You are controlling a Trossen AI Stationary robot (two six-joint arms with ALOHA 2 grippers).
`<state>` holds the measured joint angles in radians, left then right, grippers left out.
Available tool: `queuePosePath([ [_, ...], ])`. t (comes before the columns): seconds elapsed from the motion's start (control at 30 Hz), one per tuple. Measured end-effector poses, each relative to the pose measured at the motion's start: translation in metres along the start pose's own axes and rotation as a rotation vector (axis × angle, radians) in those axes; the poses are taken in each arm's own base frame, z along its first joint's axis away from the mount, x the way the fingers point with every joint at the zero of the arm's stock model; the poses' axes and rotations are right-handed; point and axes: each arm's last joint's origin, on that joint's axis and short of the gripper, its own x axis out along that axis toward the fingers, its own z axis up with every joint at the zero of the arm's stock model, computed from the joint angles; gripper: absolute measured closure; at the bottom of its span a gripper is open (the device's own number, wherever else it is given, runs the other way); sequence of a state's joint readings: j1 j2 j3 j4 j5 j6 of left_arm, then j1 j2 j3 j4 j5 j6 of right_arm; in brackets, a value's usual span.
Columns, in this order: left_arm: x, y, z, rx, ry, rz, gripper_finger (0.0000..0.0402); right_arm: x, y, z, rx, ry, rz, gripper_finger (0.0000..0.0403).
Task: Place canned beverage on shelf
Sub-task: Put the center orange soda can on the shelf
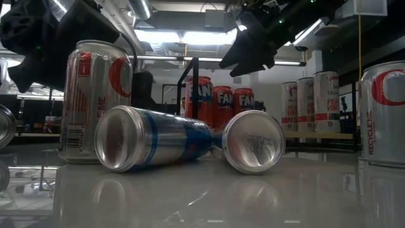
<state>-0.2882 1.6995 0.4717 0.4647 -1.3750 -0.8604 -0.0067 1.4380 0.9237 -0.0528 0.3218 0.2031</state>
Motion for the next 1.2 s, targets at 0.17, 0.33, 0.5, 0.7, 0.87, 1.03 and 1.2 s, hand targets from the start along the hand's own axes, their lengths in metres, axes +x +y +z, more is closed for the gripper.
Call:
queuePosePath([
  [0.17, -0.008, -0.002, 0.002, -0.001, 0.011, -0.04, 0.0081, 0.0, 0.0, 0.0, 0.0, 0.001, 0.0, 0.0062],
  [0.33, -0.015, -0.004, 0.006, -0.02, 0.008, -0.067, 0.008, 0.0, 0.0, 0.0, 0.0, 0.001, 0.0, 0.0062],
  [0.5, -0.019, -0.004, 0.011, -0.043, 0.005, -0.08, 0.008, 0.0, 0.0, 0.0, -0.001, 0.001, 0.0, 0.0062],
  [0.7, -0.02, -0.006, 0.018, -0.013, 0.042, -0.128, 0.008, 0.0, 0.0, 0.0, -0.001, 0.001, 0.0, 0.0062],
  [0.87, -0.019, -0.007, 0.016, 0.061, 0.093, -0.185, 0.008, 0.0, 0.0, 0.0, -0.002, 0.001, 0.0, 0.0062],
  [1.03, -0.018, -0.008, 0.015, 0.134, 0.128, -0.23, 0.008, 0.0, 0.0, 0.0, -0.002, 0.001, 0.0, 0.0062],
  [1.2, -0.016, -0.008, 0.015, 0.137, 0.125, -0.221, 0.008, 0.0, 0.0, 0.0, -0.003, 0.001, 0.0, 0.0062],
])
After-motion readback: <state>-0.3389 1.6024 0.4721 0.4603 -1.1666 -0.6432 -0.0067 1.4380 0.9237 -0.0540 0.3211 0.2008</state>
